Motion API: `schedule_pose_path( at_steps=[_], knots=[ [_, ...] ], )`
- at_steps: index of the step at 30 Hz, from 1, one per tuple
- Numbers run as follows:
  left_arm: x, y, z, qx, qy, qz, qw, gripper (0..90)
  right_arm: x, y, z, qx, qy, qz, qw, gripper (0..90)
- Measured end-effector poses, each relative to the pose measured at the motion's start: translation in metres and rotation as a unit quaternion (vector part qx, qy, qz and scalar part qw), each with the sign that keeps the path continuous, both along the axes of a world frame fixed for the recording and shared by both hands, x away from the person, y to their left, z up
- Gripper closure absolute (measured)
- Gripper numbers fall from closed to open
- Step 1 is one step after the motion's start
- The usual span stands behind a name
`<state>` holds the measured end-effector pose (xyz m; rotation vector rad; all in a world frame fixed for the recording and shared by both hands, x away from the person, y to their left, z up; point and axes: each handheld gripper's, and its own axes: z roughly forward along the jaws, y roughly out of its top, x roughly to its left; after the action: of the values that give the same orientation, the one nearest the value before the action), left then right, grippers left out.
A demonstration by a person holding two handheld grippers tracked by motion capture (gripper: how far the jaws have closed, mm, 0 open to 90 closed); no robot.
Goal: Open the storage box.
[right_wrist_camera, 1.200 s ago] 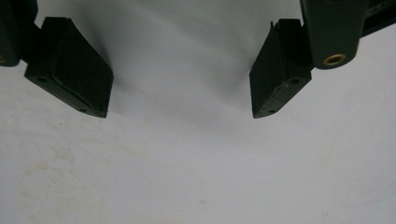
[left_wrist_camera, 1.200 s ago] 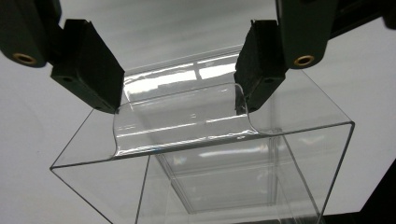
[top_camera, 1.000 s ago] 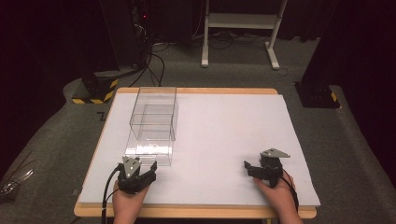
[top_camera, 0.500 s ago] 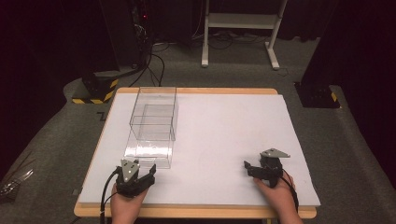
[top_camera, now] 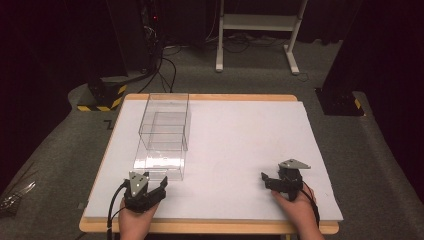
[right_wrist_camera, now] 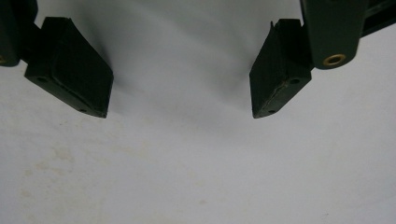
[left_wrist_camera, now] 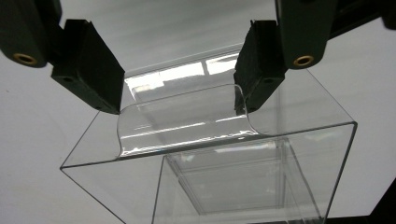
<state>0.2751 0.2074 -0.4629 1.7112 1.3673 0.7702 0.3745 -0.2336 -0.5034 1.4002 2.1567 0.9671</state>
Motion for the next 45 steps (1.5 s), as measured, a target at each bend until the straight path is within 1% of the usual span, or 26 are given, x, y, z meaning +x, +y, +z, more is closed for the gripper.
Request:
schedule_pose_path(
  at_steps=[1, 2, 3, 6, 9, 11, 12, 14, 16, 18, 22, 23, 25, 28, 29, 30, 31, 32, 33, 35, 38, 40, 43, 45],
  knots=[
    [-0.003, 0.000, 0.000, -0.008, -0.009, -0.006, 0.9999, 51.5, 0.000, 0.000, 0.000, 0.000, 0.000, 0.000, 1.0000, 21.5],
    [-0.007, -0.001, 0.002, -0.005, -0.013, -0.006, 0.9999, 50.1, 0.000, 0.000, 0.000, 0.000, 0.000, 0.000, 1.0000, 21.5],
    [-0.008, -0.002, 0.003, -0.003, -0.012, -0.005, 0.9999, 46.4, 0.000, 0.000, 0.000, 0.000, 0.000, 0.000, 1.0000, 21.5],
    [-0.012, -0.003, 0.006, 0.002, -0.015, -0.006, 0.9999, 42.4, 0.000, 0.000, 0.000, 0.000, 0.000, 0.000, 1.0000, 21.5],
    [-0.014, -0.004, 0.007, -0.001, -0.022, 0.001, 0.9998, 38.5, 0.000, 0.000, 0.000, 0.000, 0.000, 0.000, 1.0000, 21.5],
    [-0.015, -0.006, 0.008, 0.003, -0.025, -0.002, 0.9997, 37.9, 0.000, 0.000, 0.000, 0.000, 0.000, 0.000, 1.0000, 21.5],
    [-0.016, -0.010, 0.011, 0.010, -0.031, -0.007, 0.9994, 37.0, 0.000, 0.000, 0.000, -0.001, 0.000, 0.000, 1.0000, 21.5],
    [-0.016, -0.013, 0.014, 0.011, -0.037, -0.010, 0.9992, 36.9, 0.000, 0.000, 0.000, 0.000, 0.000, 0.000, 1.0000, 21.5],
    [-0.016, -0.013, 0.016, 0.009, -0.040, -0.010, 0.9991, 36.9, 0.000, 0.000, 0.000, 0.000, 0.000, 0.000, 1.0000, 21.5],
    [-0.014, -0.014, 0.022, 0.014, -0.050, -0.011, 0.9986, 36.8, 0.000, 0.000, 0.000, 0.000, 0.000, 0.000, 1.0000, 21.5],
    [-0.008, -0.015, 0.028, 0.012, -0.055, -0.010, 0.9984, 34.3, 0.000, 0.000, 0.000, 0.000, 0.000, 0.000, 1.0000, 21.5],
    [-0.006, -0.015, 0.029, 0.015, -0.057, -0.009, 0.9982, 33.2, 0.000, 0.000, 0.000, 0.000, 0.000, 0.000, 1.0000, 21.5],
    [-0.002, -0.018, 0.030, 0.031, -0.063, -0.007, 0.9975, 30.2, 0.000, 0.000, 0.000, 0.000, 0.000, 0.000, 1.0000, 21.5],
    [0.006, -0.023, 0.026, 0.053, -0.051, 0.006, 0.9972, 24.5, 0.000, 0.000, 0.000, 0.000, 0.000, 0.000, 1.0000, 21.5],
    [0.006, -0.023, 0.026, 0.053, -0.051, 0.006, 0.9972, 23.0, 0.000, 0.000, 0.000, 0.000, 0.000, 0.000, 1.0000, 21.5],
    [0.008, -0.025, 0.023, 0.070, -0.051, 0.014, 0.9962, 23.0, 0.000, 0.000, 0.000, 0.000, 0.000, 0.000, 1.0000, 21.5],
    [0.010, -0.028, 0.020, 0.090, -0.052, 0.023, 0.9944, 20.8, 0.000, 0.000, 0.000, 0.001, 0.000, 0.000, 1.0000, 21.5],
    [0.011, -0.028, 0.019, 0.096, -0.050, 0.027, 0.9937, 19.8, 0.000, 0.000, 0.000, 0.001, 0.000, 0.000, 1.0000, 21.5],
    [0.012, -0.028, 0.017, 0.099, -0.047, 0.029, 0.9936, 19.3, 0.000, 0.000, 0.000, 0.001, 0.000, 0.000, 1.0000, 21.5],
    [0.012, -0.026, 0.015, 0.095, -0.045, 0.030, 0.9940, 18.0, 0.000, 0.000, 0.000, 0.002, 0.001, -0.001, 1.0000, 21.5],
    [0.010, -0.025, 0.015, 0.098, -0.046, 0.029, 0.9937, 18.3, 0.000, 0.000, 0.000, 0.003, 0.001, -0.001, 1.0000, 21.5],
    [0.009, -0.022, 0.015, 0.095, -0.046, 0.030, 0.9940, 18.5, 0.000, 0.000, 0.000, 0.003, 0.001, -0.001, 1.0000, 21.5],
    [0.006, -0.020, 0.016, 0.095, -0.045, 0.030, 0.9940, 18.8, 0.000, 0.000, 0.000, 0.003, 0.001, 0.000, 1.0000, 21.5],
    [0.004, -0.017, 0.017, 0.093, -0.044, 0.026, 0.9943, 19.1, 0.000, 0.000, 0.000, 0.002, 0.001, 0.000, 1.0000, 21.5]
  ],
)
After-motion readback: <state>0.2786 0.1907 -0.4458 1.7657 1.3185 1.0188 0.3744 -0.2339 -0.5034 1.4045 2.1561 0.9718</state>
